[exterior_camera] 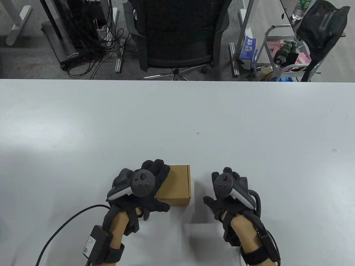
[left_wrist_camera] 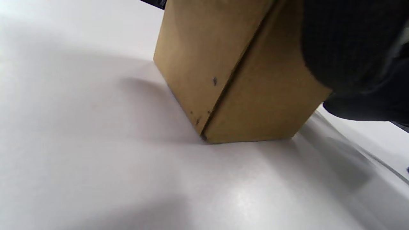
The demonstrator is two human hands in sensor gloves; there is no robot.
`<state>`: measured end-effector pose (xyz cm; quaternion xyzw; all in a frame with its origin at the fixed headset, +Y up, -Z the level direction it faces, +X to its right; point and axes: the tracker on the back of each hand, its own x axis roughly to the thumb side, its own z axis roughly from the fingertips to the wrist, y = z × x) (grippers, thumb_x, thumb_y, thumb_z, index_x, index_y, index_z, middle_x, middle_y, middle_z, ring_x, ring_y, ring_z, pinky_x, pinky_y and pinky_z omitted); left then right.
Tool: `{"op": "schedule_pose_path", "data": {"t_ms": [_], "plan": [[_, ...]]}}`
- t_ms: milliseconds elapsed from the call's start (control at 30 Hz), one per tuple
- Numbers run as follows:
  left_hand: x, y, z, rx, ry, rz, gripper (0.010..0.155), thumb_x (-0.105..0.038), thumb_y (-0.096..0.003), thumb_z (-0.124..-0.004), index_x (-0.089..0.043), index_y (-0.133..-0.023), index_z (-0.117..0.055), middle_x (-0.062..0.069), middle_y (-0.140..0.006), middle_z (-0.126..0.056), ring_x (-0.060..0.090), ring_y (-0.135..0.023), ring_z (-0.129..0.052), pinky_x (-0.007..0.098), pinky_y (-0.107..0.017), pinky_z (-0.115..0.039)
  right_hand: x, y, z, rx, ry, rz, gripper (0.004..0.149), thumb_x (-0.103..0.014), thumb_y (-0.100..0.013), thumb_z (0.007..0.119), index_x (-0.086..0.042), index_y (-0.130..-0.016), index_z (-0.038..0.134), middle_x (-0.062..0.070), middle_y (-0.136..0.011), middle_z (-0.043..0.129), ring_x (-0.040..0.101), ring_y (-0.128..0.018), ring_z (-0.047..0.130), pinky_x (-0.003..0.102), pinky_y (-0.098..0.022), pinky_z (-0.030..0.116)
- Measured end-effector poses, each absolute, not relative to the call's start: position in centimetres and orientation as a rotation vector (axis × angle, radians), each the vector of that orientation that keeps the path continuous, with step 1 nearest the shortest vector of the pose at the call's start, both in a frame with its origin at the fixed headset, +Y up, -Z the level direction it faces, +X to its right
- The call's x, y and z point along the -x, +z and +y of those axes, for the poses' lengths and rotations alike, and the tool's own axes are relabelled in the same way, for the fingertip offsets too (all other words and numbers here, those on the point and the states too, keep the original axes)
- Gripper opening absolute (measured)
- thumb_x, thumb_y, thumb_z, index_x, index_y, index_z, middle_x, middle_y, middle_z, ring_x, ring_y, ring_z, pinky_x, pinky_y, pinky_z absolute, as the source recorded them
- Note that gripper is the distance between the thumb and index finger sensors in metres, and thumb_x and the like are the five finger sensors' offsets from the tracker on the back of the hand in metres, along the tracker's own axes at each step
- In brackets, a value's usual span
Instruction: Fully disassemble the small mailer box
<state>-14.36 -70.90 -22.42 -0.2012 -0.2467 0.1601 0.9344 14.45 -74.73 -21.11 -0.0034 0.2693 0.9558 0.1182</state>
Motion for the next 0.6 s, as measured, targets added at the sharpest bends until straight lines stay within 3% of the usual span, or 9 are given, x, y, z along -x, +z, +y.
{"op": "schedule_pose_path", "data": {"t_ms": [233,433,600], "plan": [[14.3,-23.1,-70.1,0.401,0.29,-0.492,0.104,-0.058,-0.0349,-0.094,-0.035,-0.109,-0.024,-0.002,-0.117,-0.012,0.043,-0.111,-0.025,0.066,-0.076,-0.039,-13.6,-20.8,-73.7,-0.074,2.794,0.713,0.082,-0.062,-0.037,0.059,-0.037,-0.091,0.003,0.0,-0.092,-0.023,0.035,-0.095,-0.01,0.056,-0.074,0.011],[15.8,-25.7,-71.0,0.481,0.559,-0.481,0.1,-0.065,-0.037,-0.09,-0.036,-0.11,-0.028,-0.005,-0.118,-0.013,0.043,-0.112,-0.028,0.066,-0.076,-0.041,-10.6,-19.3,-71.1,-0.451,2.701,0.409,0.085,-0.064,-0.036,0.06,-0.041,-0.089,-0.004,-0.004,-0.092,-0.027,0.032,-0.098,-0.014,0.057,-0.075,0.006],[16.6,-27.0,-72.3,0.476,0.722,-0.466,0.096,-0.074,-0.0376,-0.085,-0.039,-0.11,-0.032,-0.006,-0.12,-0.016,0.042,-0.112,-0.031,0.066,-0.076,-0.044,-8.0,-18.7,-72.1,-0.579,2.719,0.283,0.094,-0.062,-0.036,0.068,-0.043,-0.084,-0.01,-0.007,-0.09,-0.03,0.03,-0.1,-0.015,0.058,-0.076,0.003]]}}
